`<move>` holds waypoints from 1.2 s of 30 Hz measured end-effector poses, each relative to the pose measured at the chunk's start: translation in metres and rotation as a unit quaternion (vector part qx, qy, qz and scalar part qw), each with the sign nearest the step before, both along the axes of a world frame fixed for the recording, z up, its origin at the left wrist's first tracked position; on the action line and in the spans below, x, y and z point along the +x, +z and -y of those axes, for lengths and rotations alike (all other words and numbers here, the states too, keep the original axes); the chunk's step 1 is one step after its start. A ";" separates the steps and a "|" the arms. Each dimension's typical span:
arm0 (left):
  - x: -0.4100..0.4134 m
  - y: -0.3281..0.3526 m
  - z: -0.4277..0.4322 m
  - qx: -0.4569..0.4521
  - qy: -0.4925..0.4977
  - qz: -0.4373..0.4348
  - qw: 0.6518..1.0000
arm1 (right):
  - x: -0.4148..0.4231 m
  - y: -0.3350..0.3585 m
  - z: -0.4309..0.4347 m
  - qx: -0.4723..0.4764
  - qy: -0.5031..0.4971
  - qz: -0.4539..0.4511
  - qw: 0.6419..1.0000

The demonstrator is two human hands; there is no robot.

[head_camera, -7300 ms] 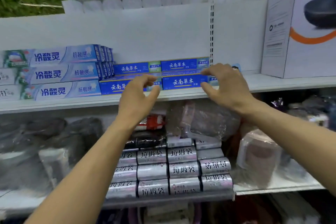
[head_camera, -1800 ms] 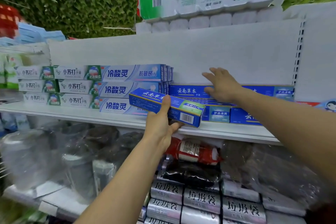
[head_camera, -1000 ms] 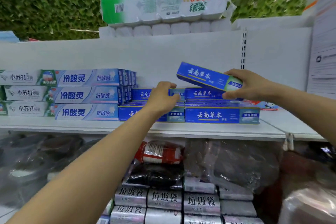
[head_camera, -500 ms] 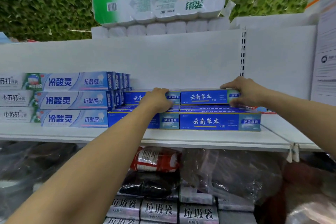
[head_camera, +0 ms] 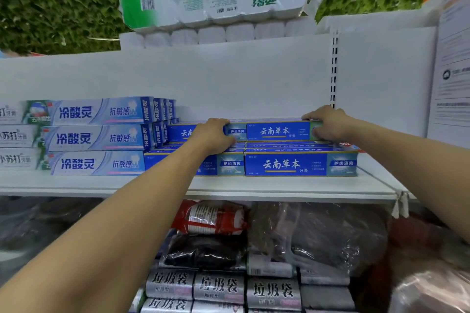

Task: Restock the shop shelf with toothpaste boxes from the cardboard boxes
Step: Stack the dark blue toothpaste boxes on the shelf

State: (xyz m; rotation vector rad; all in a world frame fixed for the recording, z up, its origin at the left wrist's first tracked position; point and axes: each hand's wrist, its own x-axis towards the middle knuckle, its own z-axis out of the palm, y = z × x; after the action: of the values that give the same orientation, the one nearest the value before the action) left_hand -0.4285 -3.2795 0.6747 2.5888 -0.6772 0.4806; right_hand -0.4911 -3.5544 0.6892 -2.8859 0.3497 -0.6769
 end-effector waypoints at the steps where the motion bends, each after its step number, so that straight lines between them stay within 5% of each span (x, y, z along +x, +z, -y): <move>1: -0.001 0.000 -0.001 -0.007 -0.002 -0.003 1.000 | -0.003 0.001 -0.003 -0.007 -0.008 -0.009 1.000; 8: -0.021 -0.008 -0.016 -0.170 -0.061 0.027 0.983 | -0.051 -0.010 -0.040 0.001 0.027 0.089 0.996; 17: -0.085 -0.052 -0.059 -0.226 -0.119 0.125 0.959 | -0.115 -0.050 -0.114 -0.076 0.068 0.177 0.979; 22: -0.135 -0.099 -0.078 -0.311 -0.155 0.096 0.933 | -0.153 -0.098 -0.142 -0.096 0.123 0.244 0.957; 32: -0.207 -0.226 -0.089 -0.252 -0.145 -0.090 0.953 | -0.220 -0.219 -0.169 -0.028 0.131 0.090 0.987; 36: -0.236 -0.297 -0.090 -0.254 -0.131 -0.227 0.931 | -0.252 -0.277 -0.167 0.031 0.131 -0.012 0.991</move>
State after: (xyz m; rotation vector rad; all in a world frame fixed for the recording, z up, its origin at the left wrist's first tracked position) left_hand -0.6641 -3.1892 0.3780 1.9773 -0.6196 -0.0378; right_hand -0.7436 -3.3871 0.4121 -2.8101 -0.0083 -0.5757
